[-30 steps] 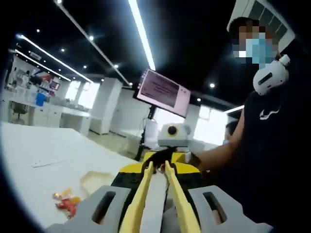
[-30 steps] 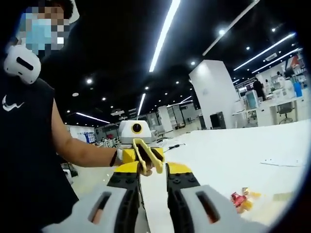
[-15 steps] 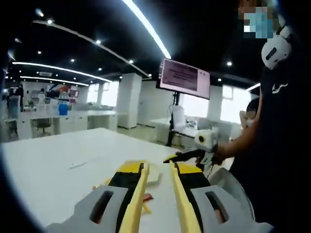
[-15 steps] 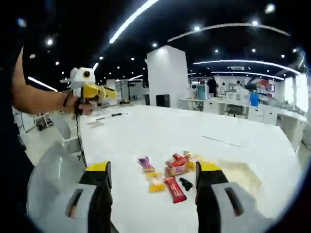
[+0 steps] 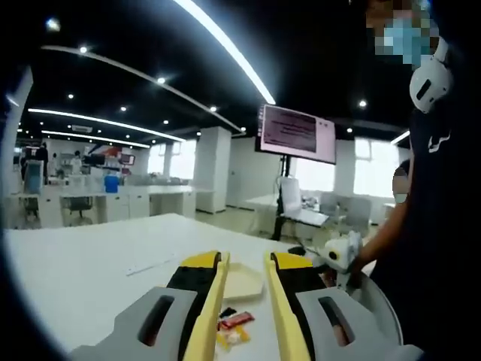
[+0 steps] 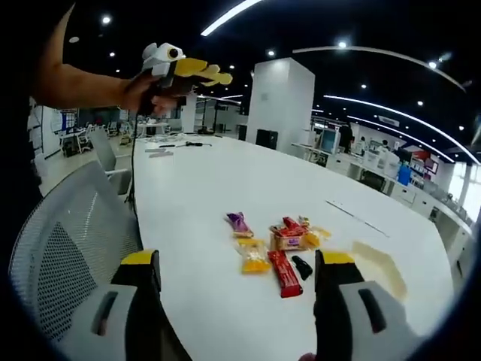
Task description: Place the target food into the container with the food tongs after gripping and lifting it, then release it inside without dropping or visibly crushing the food.
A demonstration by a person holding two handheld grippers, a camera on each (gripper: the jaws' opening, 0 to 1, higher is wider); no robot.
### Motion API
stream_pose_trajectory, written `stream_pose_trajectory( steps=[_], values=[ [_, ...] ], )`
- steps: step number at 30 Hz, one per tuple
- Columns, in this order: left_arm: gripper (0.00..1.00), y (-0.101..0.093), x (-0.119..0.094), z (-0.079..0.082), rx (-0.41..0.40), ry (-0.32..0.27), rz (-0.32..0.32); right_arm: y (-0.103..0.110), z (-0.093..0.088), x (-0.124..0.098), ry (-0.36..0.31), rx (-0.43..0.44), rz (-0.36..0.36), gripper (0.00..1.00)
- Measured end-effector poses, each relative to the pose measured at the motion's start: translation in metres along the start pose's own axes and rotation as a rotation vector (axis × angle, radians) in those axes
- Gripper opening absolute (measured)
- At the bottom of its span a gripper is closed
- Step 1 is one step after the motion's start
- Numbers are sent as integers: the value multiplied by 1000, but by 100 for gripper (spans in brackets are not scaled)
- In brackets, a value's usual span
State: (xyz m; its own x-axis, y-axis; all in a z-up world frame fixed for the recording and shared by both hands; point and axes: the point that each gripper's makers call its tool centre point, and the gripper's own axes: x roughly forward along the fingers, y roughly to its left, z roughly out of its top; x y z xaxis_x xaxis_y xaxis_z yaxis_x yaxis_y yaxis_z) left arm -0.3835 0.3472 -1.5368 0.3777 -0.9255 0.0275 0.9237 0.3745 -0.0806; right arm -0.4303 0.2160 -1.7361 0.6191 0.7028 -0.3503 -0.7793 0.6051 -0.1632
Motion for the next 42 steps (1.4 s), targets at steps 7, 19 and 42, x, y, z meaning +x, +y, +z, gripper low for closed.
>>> stream_pose_trajectory(
  steps=[7, 19, 42],
  values=[
    [23, 0, 2, 27, 33, 16, -10, 10, 0, -9, -10, 30, 3, 83],
    [24, 14, -13, 45, 60, -8, 64, 11, 12, -22, -46, 93, -43, 84],
    [25, 45, -32, 4, 119, 112, 197, -107, 49, -102, -59, 163, -104, 99]
  ],
)
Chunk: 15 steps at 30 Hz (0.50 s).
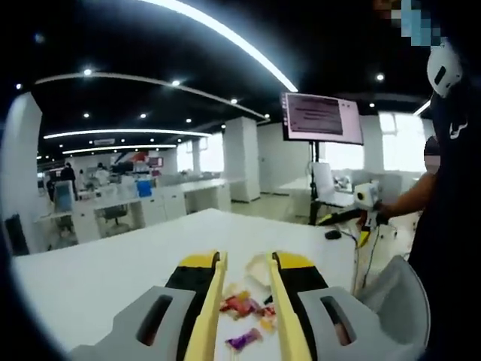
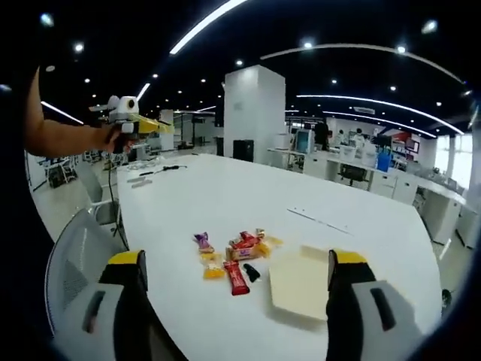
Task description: Place the target food into the container with the food tongs after gripping and lifting it, then release it inside without dropping or visibly crushing the food.
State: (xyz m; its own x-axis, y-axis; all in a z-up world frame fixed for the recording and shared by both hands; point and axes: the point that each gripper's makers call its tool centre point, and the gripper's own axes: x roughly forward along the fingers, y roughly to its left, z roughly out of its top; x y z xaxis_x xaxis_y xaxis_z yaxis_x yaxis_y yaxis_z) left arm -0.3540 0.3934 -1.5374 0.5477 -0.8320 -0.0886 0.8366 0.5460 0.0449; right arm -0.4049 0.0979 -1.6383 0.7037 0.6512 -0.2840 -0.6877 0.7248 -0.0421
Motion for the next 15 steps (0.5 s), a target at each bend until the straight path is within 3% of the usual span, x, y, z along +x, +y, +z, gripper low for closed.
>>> stream_pose_trajectory(
  steps=[4, 9, 15],
  values=[
    [25, -6, 4, -23, 13, 42, 8, -26, -10, -12, 2, 22, -22, 99],
    [25, -9, 5, -51, -44, 55, 59, -54, -26, -25, 30, 32, -43, 99],
    [24, -17, 2, -62, -45, 70, 64, -80, -38, -35, 59, 16, -59, 100]
  ],
)
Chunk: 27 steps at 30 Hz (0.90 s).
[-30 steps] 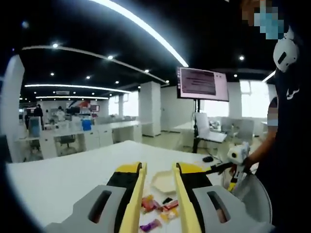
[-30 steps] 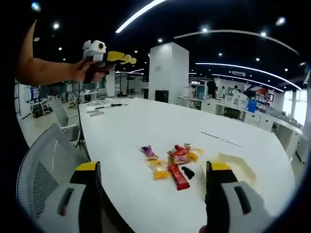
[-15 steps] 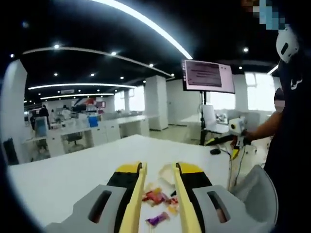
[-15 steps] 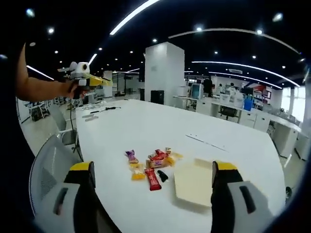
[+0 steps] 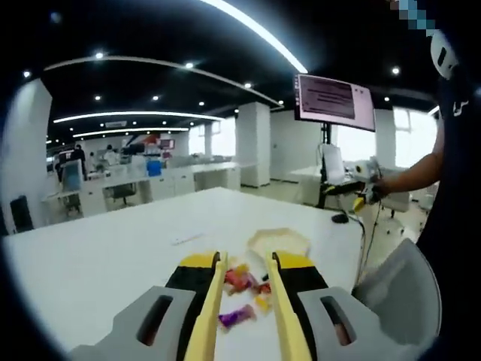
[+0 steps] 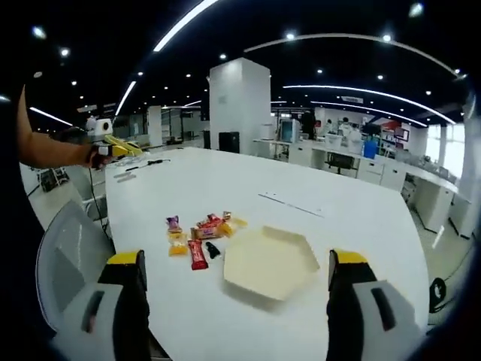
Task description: Place the target food into the container with the food tongs after gripping and lifting it, then release it inside without dropping or visibly crushing the food.
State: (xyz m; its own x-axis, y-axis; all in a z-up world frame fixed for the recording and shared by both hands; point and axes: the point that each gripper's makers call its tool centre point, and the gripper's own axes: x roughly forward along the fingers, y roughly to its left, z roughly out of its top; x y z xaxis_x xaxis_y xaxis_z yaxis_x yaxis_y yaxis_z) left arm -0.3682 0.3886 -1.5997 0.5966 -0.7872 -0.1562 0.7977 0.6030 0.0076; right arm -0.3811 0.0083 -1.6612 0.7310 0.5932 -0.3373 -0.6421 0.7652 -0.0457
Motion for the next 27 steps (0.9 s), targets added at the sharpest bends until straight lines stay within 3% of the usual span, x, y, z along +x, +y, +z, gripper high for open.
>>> stream_pose_trajectory(
  steps=[6, 12, 21, 27],
  values=[
    [25, 10, 2, -16, 5, 39, 12, -19, -17, -3, 42, -12, -13, 100],
    [25, 3, 10, -22, 31, 78, -30, -31, -22, -6, 47, 6, -38, 99],
    [25, 4, 22, -23, 69, 120, -73, -24, -28, -7, 63, 1, -10, 100],
    [24, -3, 32, -33, 134, 201, -154, -21, -27, -8, 58, 9, -2, 99]
  ],
)
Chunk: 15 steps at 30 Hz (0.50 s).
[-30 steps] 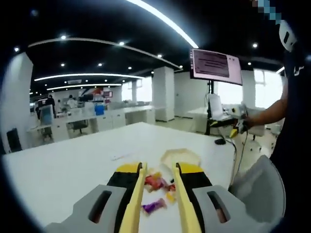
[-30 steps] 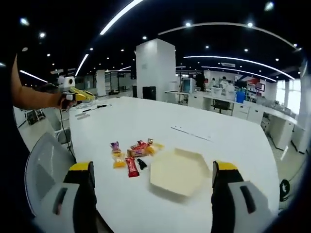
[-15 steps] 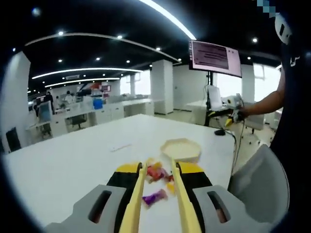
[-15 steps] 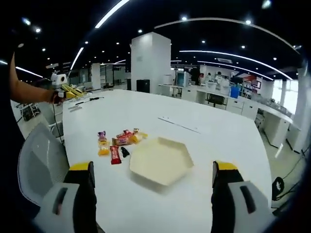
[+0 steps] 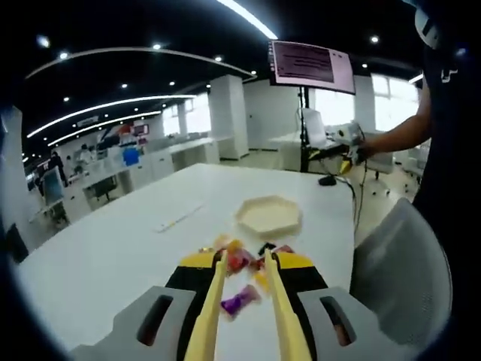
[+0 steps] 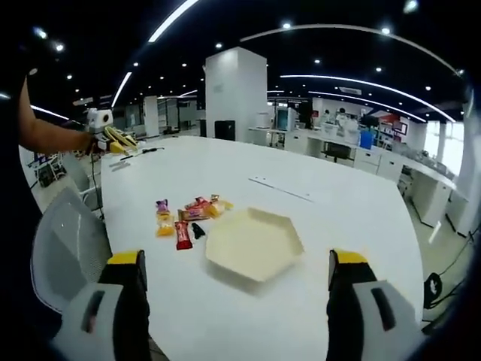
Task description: Place the target food into the container with the food tongs after gripping and lifting it, then release it inside without dropping or visibly crushing the food.
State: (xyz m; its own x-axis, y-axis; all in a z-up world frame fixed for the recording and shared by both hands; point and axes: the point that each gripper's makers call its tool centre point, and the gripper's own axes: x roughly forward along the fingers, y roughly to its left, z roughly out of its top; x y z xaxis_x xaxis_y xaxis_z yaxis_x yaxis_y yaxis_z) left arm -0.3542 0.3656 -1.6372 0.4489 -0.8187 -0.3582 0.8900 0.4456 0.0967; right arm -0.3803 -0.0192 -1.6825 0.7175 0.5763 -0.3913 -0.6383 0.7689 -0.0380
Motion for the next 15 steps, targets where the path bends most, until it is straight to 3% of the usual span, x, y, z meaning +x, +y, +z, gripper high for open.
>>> stream_pose_trajectory(
  steps=[15],
  values=[
    [23, 6, 21, -3, 10, 70, -113, 9, -5, -4, -4, 27, 3, 99]
  ],
)
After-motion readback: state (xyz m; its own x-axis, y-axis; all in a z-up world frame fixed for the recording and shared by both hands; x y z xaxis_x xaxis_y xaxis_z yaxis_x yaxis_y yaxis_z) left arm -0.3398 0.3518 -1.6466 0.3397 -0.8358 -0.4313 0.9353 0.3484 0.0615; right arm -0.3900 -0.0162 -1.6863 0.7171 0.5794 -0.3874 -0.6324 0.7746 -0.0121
